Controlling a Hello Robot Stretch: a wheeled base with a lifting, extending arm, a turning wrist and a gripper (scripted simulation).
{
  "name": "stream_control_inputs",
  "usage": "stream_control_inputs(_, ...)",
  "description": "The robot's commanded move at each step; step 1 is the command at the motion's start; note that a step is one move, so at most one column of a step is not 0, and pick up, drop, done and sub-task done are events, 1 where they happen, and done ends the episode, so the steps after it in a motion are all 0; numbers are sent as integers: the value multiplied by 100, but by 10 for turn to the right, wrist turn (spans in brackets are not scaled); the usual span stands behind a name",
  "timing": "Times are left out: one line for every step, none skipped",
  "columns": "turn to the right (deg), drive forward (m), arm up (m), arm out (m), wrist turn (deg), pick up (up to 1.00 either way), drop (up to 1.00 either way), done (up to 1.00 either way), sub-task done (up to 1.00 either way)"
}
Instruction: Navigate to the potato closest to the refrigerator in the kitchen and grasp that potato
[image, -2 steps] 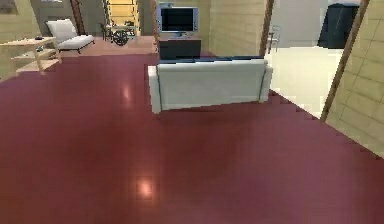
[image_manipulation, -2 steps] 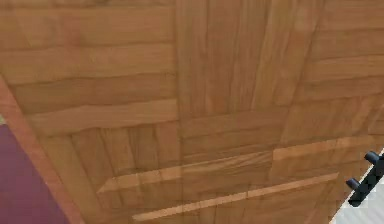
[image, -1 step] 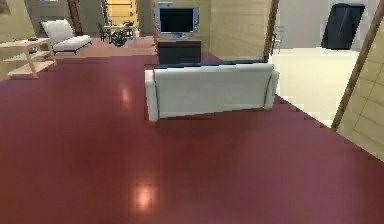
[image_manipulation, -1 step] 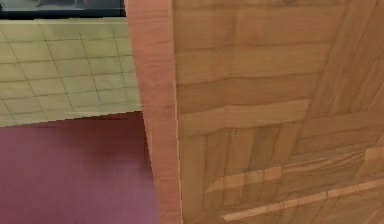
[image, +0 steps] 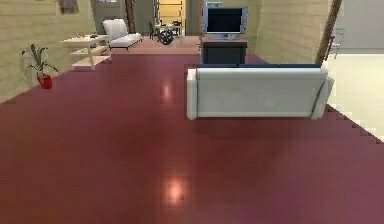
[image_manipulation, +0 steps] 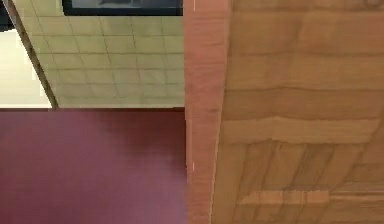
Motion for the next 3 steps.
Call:
stream_control_inputs(0,30,0,0,0,0,0,0,0)
stream_control_inputs(450,0,0,0,0,0,0,0,0)
stream_control_inputs(30,0,0,0,0,0,0,0,0)
